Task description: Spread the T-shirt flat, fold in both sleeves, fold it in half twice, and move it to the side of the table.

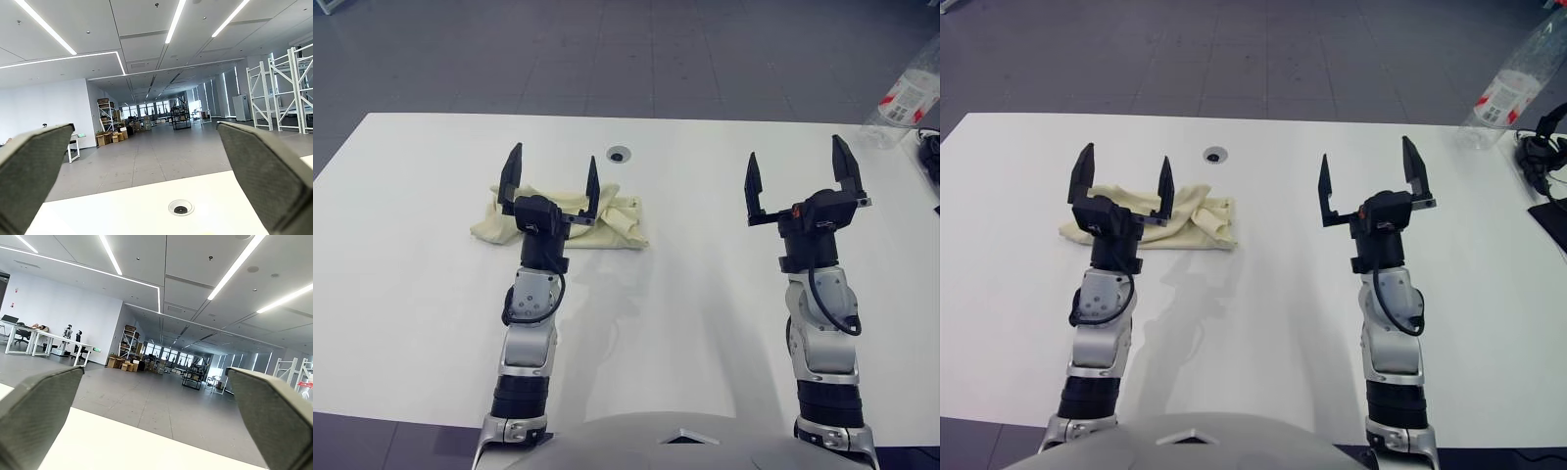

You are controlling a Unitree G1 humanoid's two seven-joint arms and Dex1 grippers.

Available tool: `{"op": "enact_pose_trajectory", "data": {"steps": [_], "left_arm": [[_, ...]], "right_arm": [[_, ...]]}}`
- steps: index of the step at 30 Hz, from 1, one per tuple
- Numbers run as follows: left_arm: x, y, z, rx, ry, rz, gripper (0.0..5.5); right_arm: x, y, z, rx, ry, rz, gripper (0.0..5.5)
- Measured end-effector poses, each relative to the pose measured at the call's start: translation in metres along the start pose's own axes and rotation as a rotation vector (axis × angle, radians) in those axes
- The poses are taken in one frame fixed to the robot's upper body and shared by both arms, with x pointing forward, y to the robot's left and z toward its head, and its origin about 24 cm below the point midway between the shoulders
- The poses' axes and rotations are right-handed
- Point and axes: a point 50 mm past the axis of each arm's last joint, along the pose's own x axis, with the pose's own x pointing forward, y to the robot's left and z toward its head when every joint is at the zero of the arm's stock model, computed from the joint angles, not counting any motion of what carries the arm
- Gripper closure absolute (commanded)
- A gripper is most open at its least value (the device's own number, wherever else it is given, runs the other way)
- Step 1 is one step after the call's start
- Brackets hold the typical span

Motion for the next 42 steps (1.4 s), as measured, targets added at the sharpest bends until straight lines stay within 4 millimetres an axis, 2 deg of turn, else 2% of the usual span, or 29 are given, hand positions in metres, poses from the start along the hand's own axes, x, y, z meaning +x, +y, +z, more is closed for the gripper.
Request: {"op": "enact_pose_trajectory", "data": {"steps": [11,19,42], "left_arm": [[0.001,-0.001,-0.009,0.008,0.020,-0.032,0.10],[0.006,0.009,-0.009,0.014,0.010,0.029,0.10],[0.006,0.011,-0.011,-0.004,0.039,0.030,0.10]], "right_arm": [[0.002,0.006,-0.002,-0.022,-0.003,0.004,0.11],[0.002,0.006,-0.001,-0.021,-0.010,0.005,0.11],[-0.002,0.010,0.007,-0.034,-0.024,0.015,0.11]]}}
